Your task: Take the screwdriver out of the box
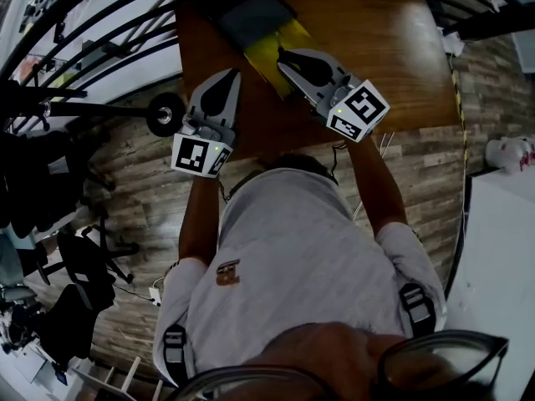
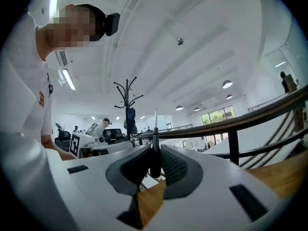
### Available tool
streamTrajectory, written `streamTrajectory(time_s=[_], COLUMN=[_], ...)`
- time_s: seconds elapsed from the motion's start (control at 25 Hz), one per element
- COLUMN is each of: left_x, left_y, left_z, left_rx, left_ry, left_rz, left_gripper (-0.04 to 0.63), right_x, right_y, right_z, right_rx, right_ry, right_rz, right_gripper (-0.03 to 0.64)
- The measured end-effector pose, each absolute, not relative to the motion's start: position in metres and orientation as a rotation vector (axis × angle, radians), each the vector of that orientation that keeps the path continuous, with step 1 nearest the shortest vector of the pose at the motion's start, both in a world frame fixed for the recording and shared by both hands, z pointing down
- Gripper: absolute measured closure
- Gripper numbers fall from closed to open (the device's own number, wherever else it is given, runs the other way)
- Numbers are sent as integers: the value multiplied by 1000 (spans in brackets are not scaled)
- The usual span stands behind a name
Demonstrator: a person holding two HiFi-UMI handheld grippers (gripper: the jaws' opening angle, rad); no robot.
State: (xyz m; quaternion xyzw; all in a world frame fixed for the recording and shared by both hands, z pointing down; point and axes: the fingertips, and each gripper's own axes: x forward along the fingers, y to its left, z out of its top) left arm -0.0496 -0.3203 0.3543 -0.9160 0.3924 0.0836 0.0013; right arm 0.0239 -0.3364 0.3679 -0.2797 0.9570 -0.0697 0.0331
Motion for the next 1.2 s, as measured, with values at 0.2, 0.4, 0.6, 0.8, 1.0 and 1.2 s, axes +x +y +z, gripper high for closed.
streamTrajectory(time_s=[0.2,0.4,0.6,0.8,1.0,1.2], left_x=[-58,-61,-61,-61,-57,-54], left_y=[-313,-306,-299,-291,-287,-289], left_z=[349,348,351,350,353,353], left_rx=[-2872,-2875,-2881,-2882,-2886,-2887], left_ry=[1213,1210,1197,1185,1182,1179], left_rz=[272,282,270,267,256,254], left_gripper=[575,575,575,575,575,575], right_x=[14,9,6,3,6,8], right_y=[-321,-308,-299,-289,-285,-287], right_z=[362,360,362,362,362,363], right_rx=[-849,-845,-842,-832,-819,-813], right_ry=[2886,2837,2808,2809,2804,2807], right_rz=[-224,-245,-260,-254,-250,-250], right_gripper=[540,540,540,540,540,540])
